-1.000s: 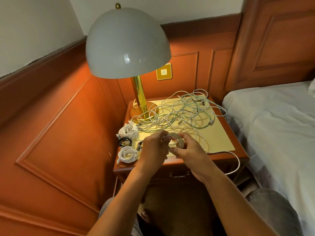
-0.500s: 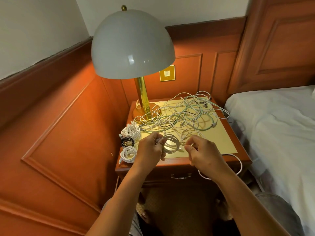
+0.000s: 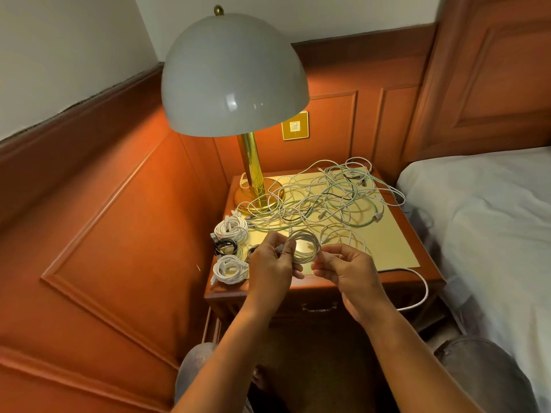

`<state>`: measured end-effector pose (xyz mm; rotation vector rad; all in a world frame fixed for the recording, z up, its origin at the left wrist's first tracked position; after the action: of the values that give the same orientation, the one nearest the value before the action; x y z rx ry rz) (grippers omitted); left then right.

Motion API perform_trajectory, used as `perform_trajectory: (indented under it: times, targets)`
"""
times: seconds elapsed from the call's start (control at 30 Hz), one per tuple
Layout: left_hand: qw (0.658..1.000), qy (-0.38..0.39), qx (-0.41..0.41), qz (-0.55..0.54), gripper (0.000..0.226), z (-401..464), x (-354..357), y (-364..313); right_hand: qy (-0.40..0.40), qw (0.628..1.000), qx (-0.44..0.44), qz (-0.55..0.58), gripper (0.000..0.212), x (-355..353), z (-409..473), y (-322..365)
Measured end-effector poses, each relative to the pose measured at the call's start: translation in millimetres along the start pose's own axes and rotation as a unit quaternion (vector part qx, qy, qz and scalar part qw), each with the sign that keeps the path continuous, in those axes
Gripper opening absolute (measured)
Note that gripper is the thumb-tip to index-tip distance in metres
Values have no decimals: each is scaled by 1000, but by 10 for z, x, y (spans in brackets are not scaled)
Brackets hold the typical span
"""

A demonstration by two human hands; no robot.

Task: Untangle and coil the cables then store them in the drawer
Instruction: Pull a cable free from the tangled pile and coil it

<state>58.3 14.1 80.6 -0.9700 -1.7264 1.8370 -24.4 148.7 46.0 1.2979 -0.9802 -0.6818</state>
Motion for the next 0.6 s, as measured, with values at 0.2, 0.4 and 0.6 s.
perform_trajectory:
  times: [0.2, 0.4, 0.6]
  targets:
    - [999, 13, -22, -22, 10, -47, 104, 48, 2, 993, 41, 115, 17, 28, -32, -65]
    - [999, 22, -19, -29, 12, -36, 108, 48, 18, 996, 10, 81, 15, 10, 1, 2]
    - [998, 33, -33, -42, 15, -50, 154, 83, 67, 996, -55, -19, 12, 123, -83, 142]
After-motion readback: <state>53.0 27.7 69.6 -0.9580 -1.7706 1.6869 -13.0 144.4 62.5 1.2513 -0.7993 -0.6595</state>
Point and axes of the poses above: each hand's wrist, its own z-axis towards the middle knuckle, its own x-axis out of the palm, y = z × x, the point moved 8 cm from there along z, towards the middle knuckle, and after that the axes turned 9 degrees about -x, right-handed, at the moved point
